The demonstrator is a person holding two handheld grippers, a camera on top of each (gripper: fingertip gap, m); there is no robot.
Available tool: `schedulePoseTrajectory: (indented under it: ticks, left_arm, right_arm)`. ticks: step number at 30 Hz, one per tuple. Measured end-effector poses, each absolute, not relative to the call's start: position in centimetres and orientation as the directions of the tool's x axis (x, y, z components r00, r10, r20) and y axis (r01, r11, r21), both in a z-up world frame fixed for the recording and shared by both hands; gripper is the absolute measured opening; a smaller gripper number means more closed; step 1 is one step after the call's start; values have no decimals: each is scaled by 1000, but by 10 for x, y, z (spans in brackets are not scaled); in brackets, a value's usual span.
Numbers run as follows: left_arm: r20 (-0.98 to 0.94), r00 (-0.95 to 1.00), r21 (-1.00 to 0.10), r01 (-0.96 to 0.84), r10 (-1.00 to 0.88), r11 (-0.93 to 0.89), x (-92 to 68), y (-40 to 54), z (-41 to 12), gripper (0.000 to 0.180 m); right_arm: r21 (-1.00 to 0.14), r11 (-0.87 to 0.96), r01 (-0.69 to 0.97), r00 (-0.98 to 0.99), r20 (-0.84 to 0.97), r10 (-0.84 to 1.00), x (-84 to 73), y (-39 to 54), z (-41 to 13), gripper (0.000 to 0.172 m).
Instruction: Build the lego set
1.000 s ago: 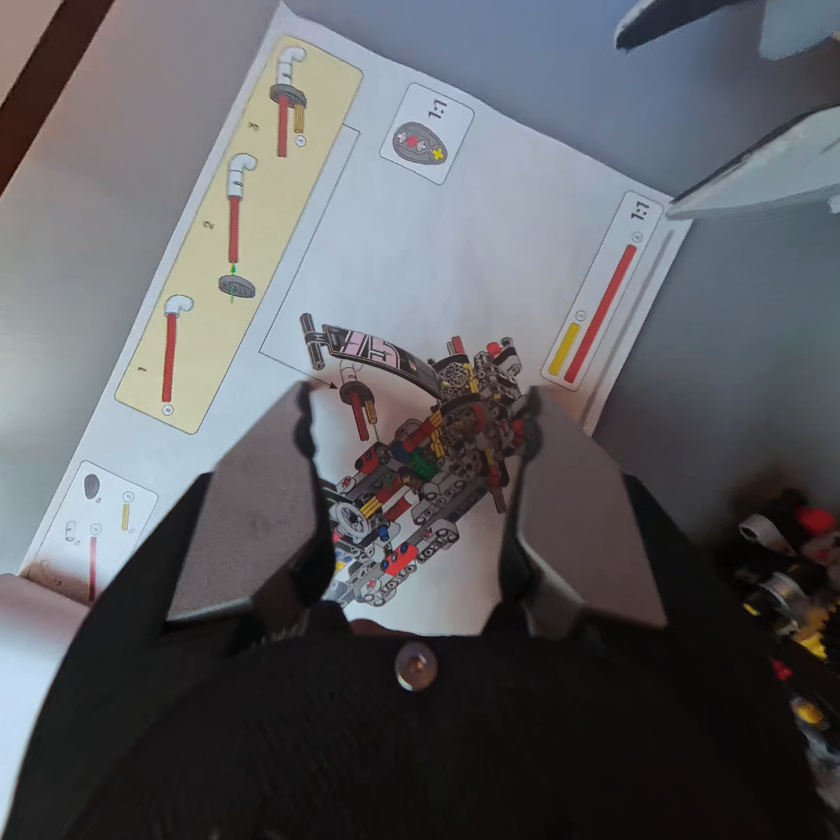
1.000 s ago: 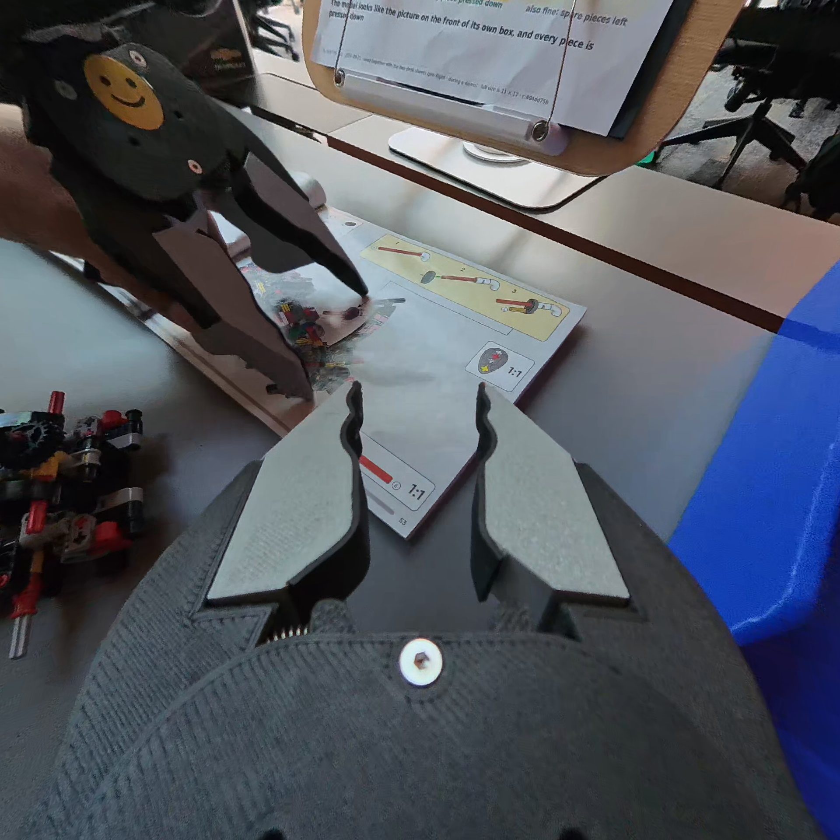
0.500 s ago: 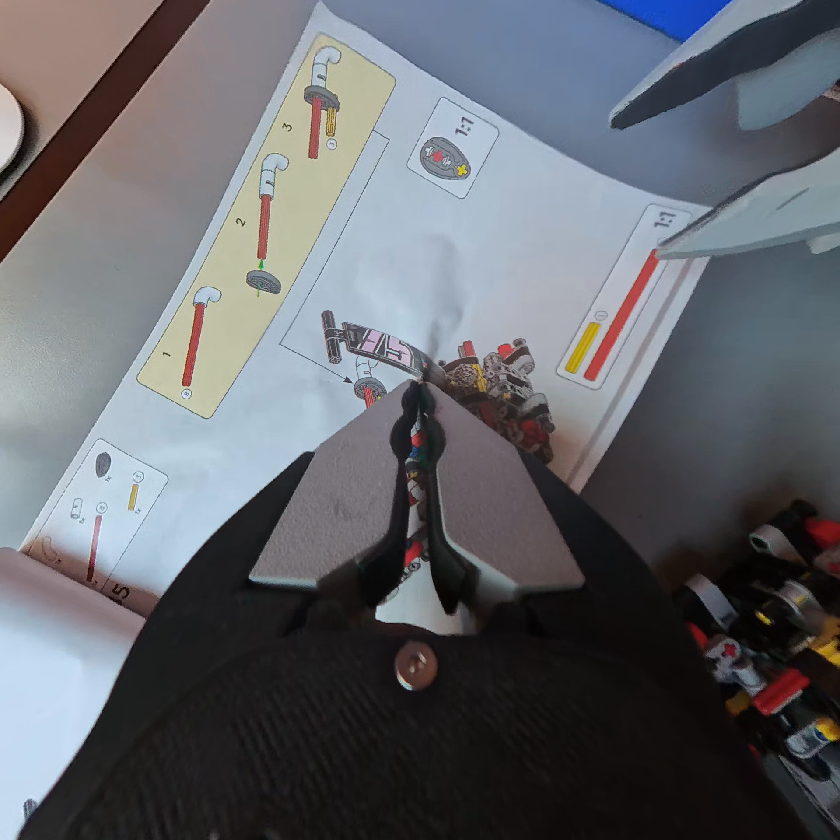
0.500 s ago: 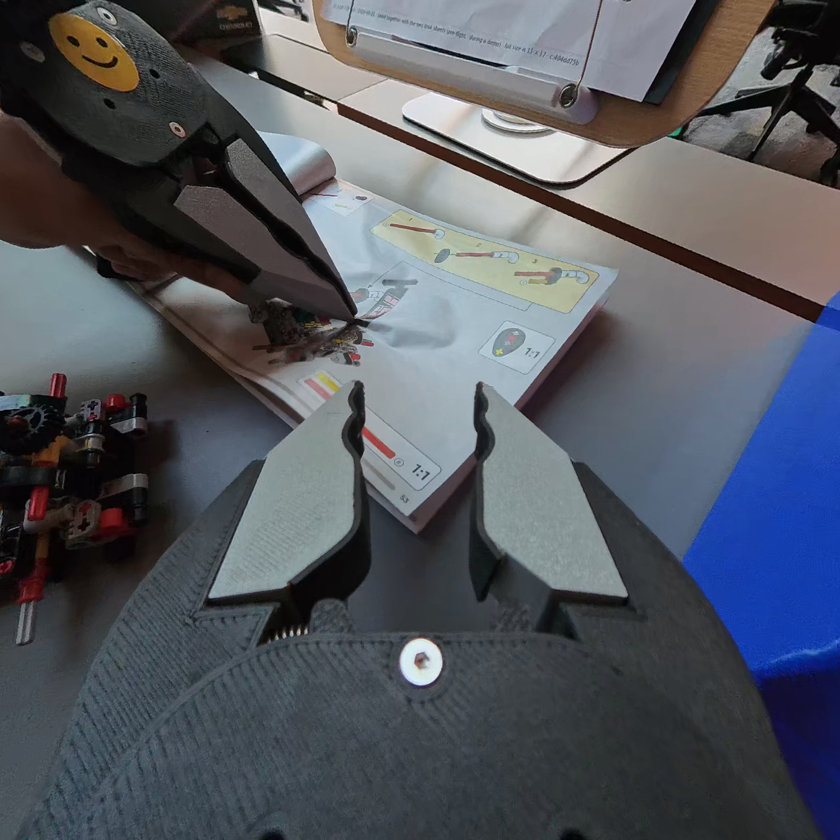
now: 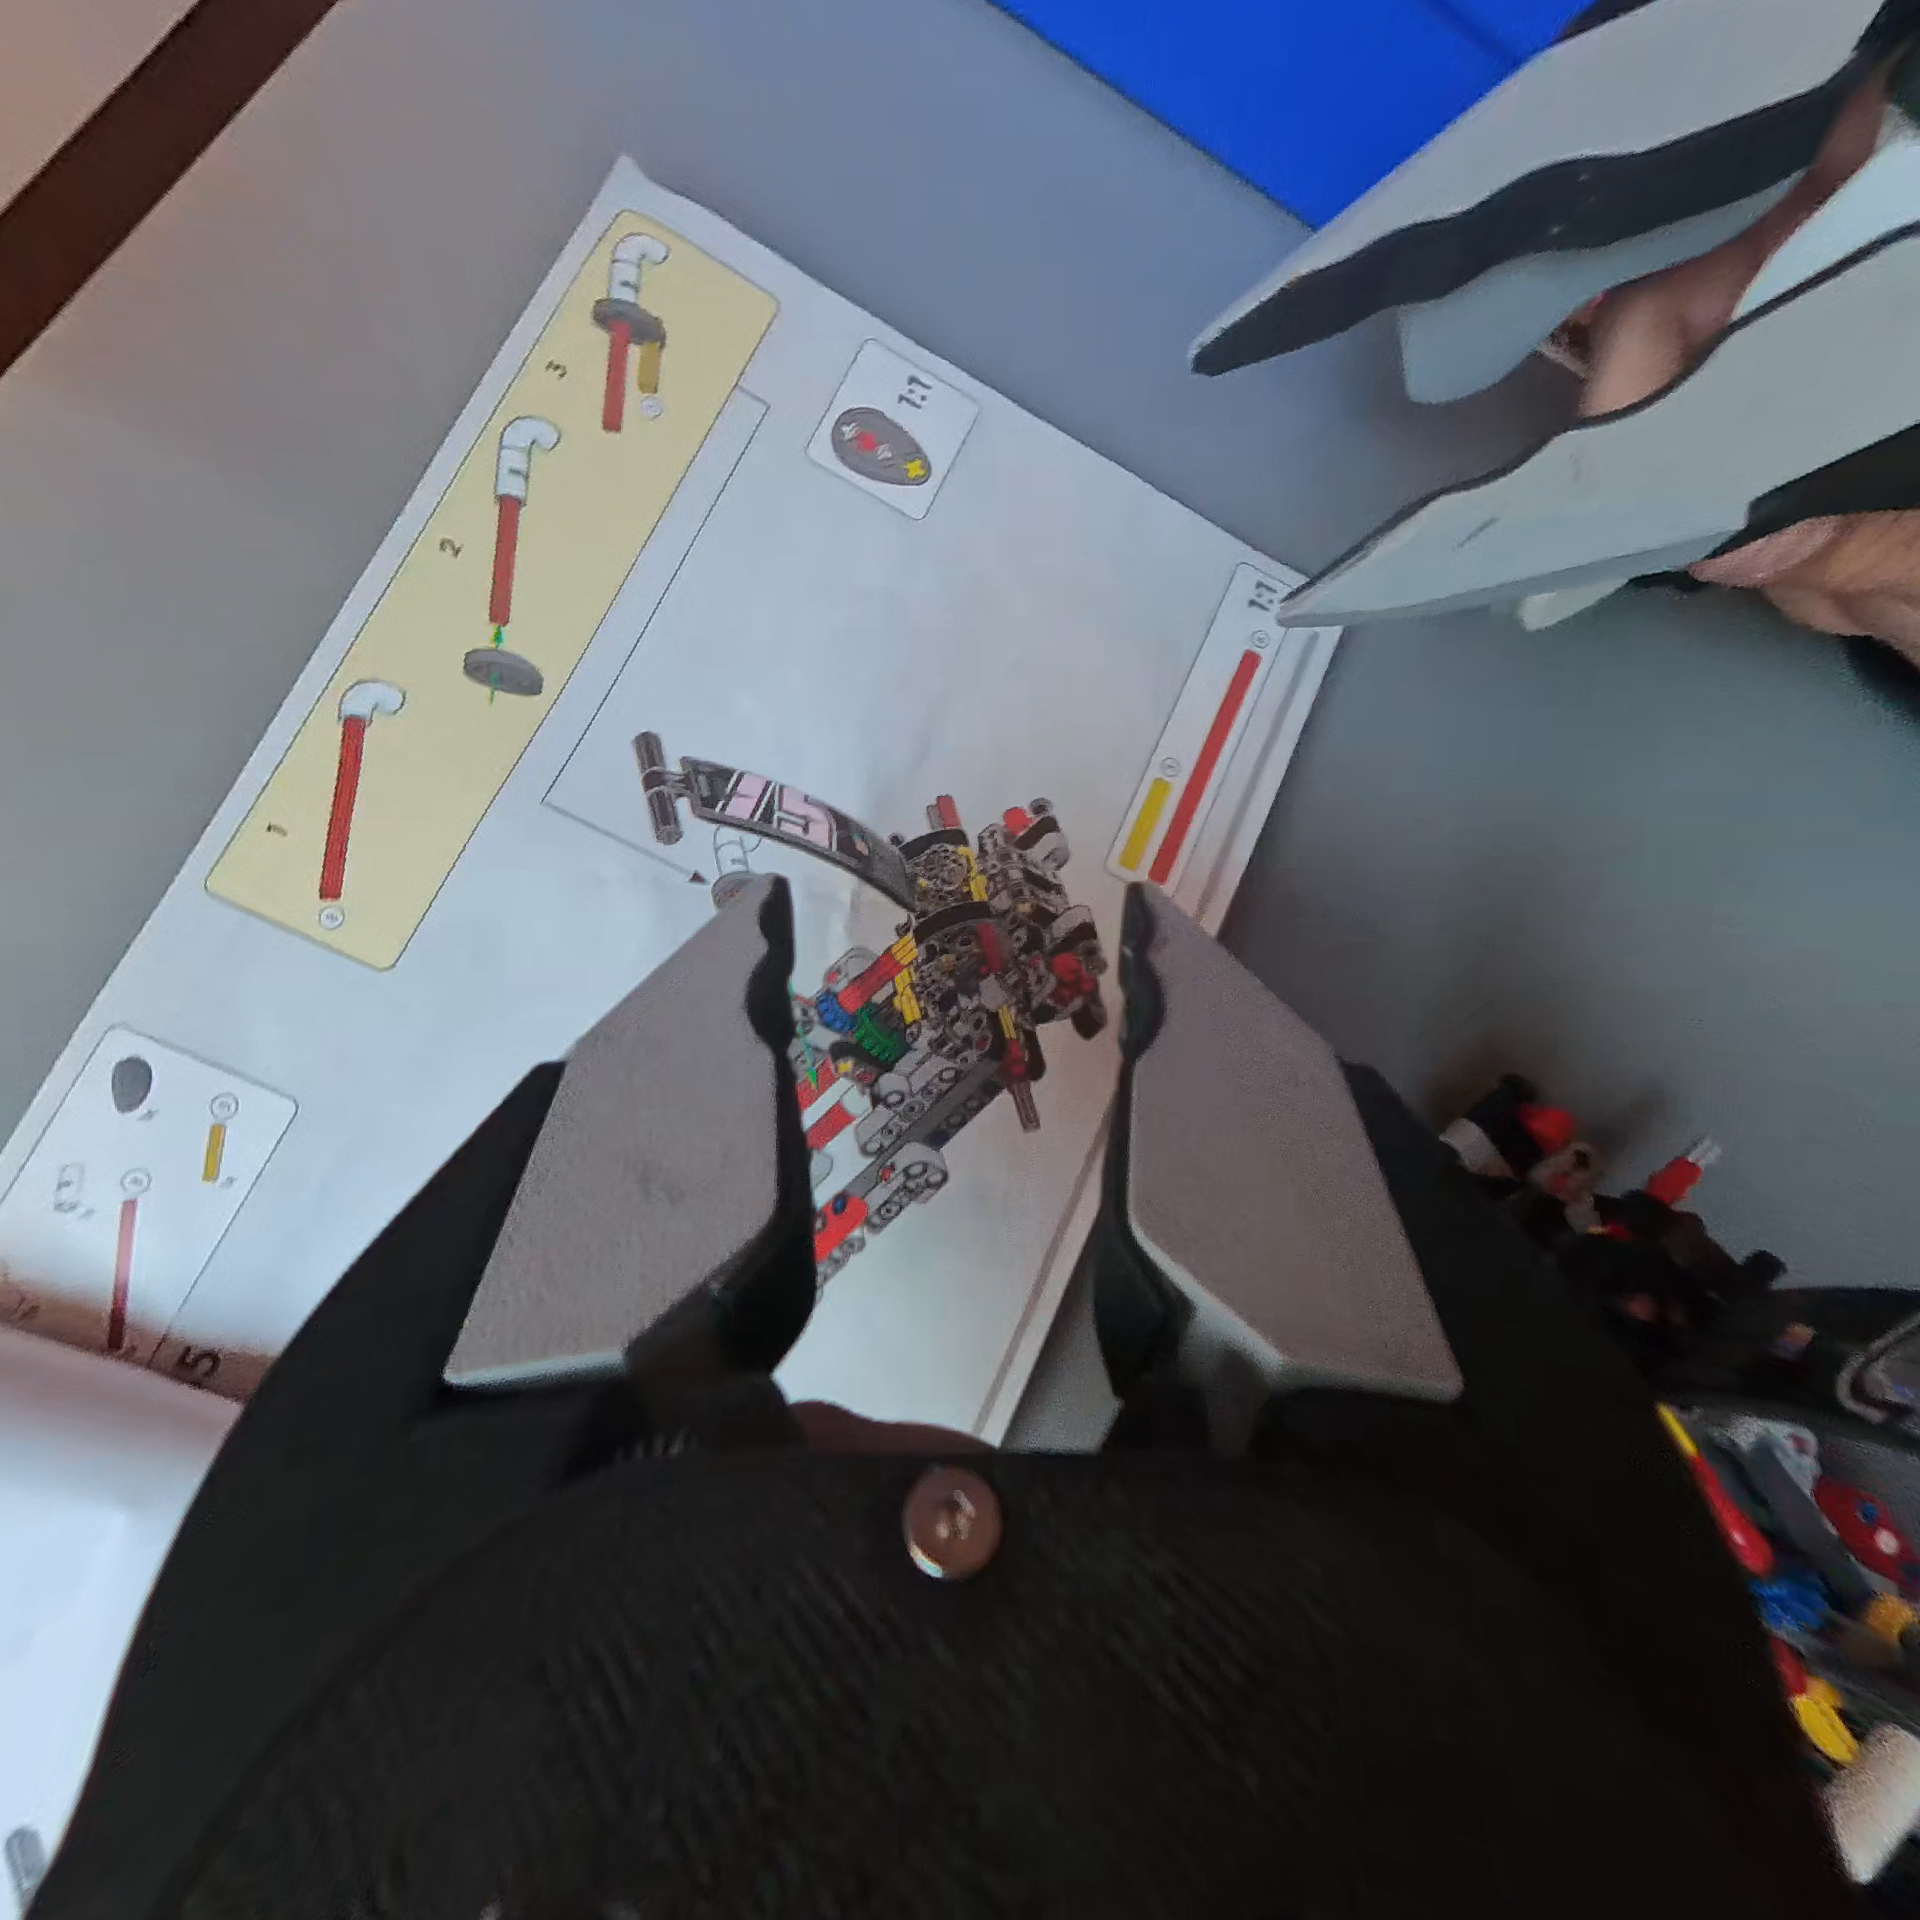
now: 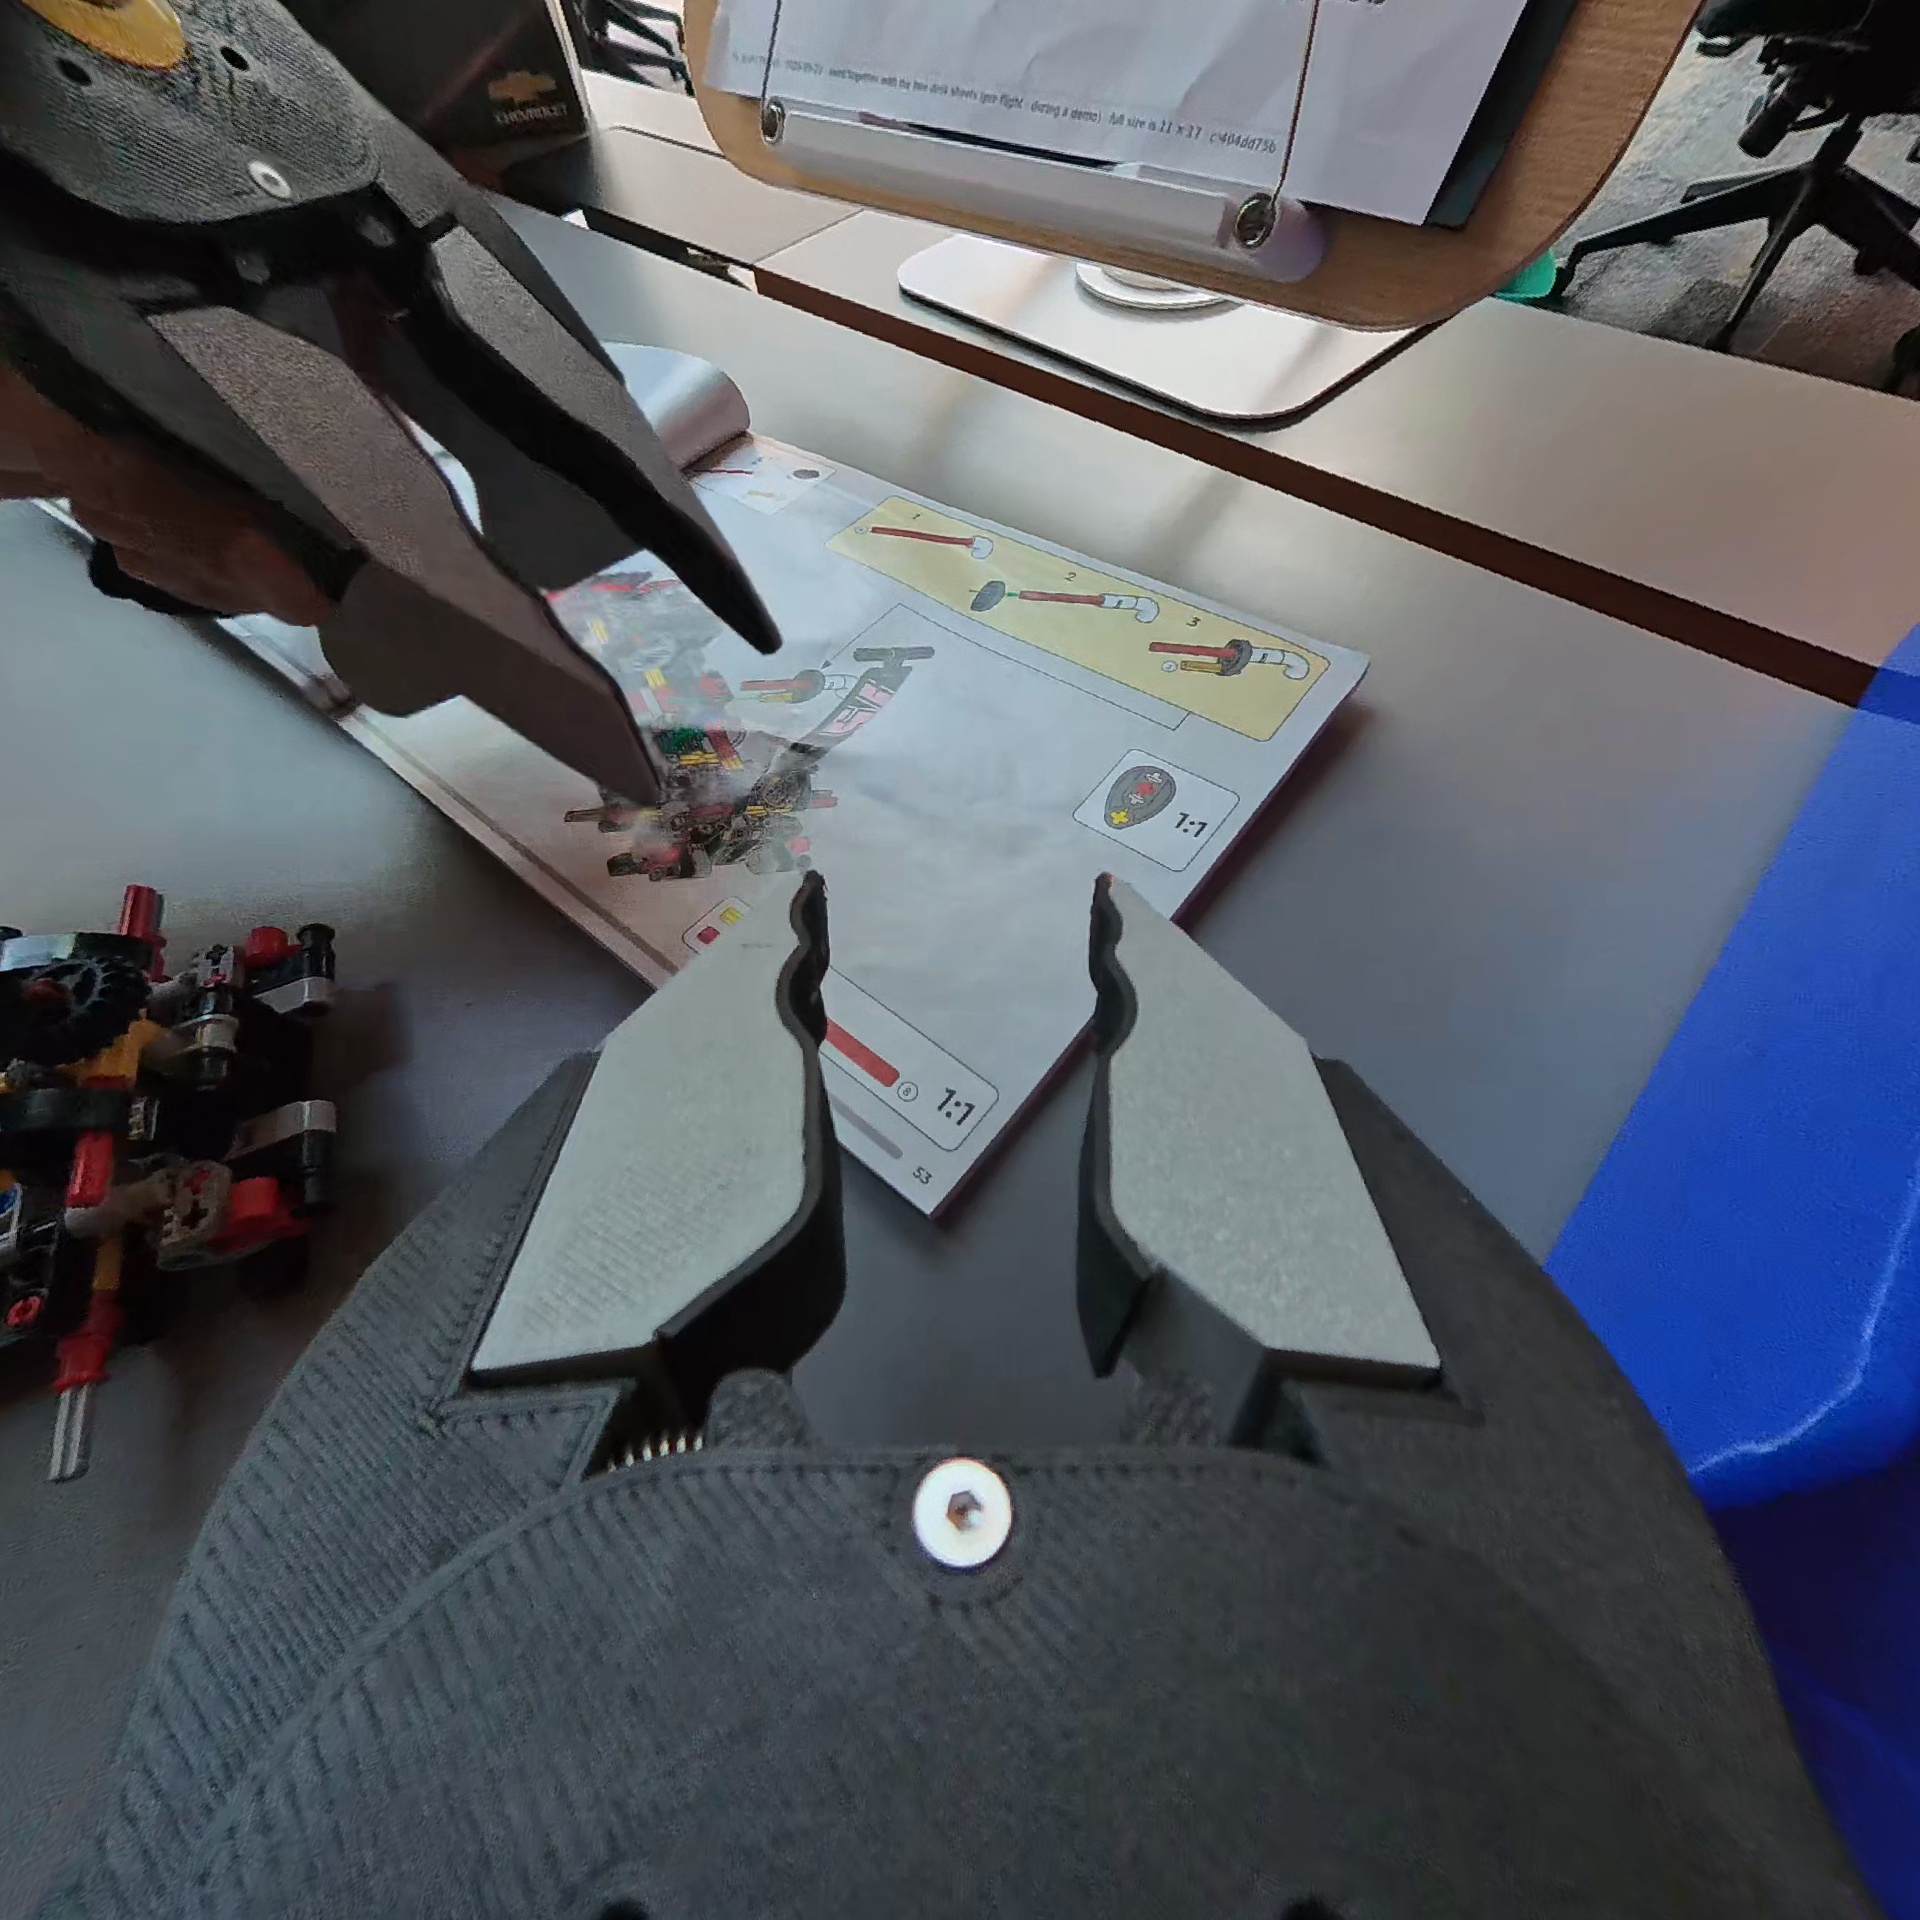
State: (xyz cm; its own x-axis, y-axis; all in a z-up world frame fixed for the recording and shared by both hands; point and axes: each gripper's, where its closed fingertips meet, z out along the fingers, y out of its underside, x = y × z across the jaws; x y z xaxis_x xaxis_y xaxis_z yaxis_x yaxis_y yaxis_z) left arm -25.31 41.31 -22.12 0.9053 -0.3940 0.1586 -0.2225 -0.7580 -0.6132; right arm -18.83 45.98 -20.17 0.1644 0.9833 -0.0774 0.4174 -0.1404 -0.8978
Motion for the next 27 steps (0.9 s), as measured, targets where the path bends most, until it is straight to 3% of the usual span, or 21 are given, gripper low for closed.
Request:
schedulePoseTrajectory:
  ticks: [3,7,10,18,27]
  left_arm:
    - [97,901,-600,-286,-422,-748,-246,419,-226,93]
    - [43,909,-506,-337,-414,-794,-250,425,-249,102]
    - [-2,908,-527,-357,-419,-771,-253,431,-250,90]
    - [11,930,-626,-279,-366,-728,-264,435,-246,0]
    - [17,935,-634,-263,-353,-727,-264,434,-246,0]
  right_arm:
    - [-902,-139,408,163,-78,984,-188,460,-200,48]
    - [-904,-134,406,165,-72,984,-188,460,-200,47]
    - [-904,-131,406,162,-70,984,-188,459,-200,47]
    - [-902,-141,408,163,-80,983,-188,460,-200,47]
    - [-813,-68,578,67,-36,997,-189,442,-228,53]
